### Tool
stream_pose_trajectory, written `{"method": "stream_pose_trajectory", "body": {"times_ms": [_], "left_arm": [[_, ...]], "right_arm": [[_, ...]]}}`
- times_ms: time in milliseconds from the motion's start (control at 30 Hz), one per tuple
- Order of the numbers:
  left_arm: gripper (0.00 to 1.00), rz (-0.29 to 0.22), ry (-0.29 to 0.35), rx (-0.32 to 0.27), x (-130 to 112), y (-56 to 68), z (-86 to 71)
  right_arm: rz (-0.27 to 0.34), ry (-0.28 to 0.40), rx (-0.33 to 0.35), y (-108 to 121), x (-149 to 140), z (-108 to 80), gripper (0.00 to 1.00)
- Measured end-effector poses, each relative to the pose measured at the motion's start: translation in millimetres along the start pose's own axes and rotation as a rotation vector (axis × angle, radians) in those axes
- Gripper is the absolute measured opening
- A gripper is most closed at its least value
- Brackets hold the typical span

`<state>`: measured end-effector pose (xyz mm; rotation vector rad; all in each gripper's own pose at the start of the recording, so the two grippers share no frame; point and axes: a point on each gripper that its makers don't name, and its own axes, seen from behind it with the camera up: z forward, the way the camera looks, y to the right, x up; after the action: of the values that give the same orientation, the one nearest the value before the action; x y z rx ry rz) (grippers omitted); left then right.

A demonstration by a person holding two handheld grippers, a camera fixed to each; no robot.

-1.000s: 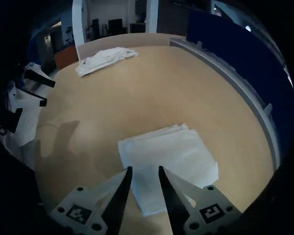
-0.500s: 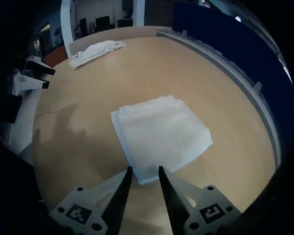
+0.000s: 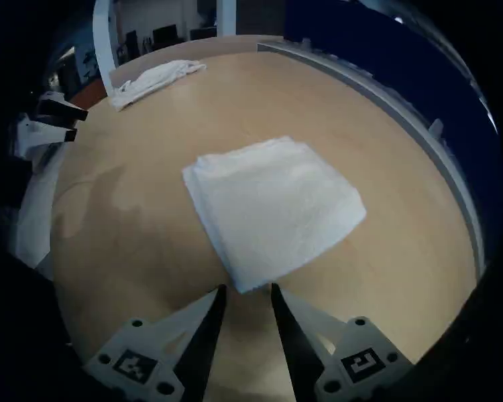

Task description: Fold towel

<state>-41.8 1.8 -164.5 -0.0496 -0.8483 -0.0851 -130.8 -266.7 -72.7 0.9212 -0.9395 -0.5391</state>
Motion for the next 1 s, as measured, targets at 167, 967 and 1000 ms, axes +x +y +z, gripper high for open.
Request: {"method": "stream_pose_trajectory", "body": {"times_ms": [167,967,1000], "left_arm": [[0.93,0.000,-0.002,0.000,-0.6,-0.8,-0.9],[0.93,0.007,-0.005,-0.007,-4.2,1.2,-2.9],[0.93,0.008,-0.005,-0.009,-3.8,1.7,-2.8]], "right_arm": [[0.005,0.002,-0.001,-2.9,0.0,0.3,0.51],[0.049,0.038,-0.005,-3.0,8.7,-4.9,0.02],[0.048,0.042,-0.006,-2.4,10.4,-6.3,0.02]]}}
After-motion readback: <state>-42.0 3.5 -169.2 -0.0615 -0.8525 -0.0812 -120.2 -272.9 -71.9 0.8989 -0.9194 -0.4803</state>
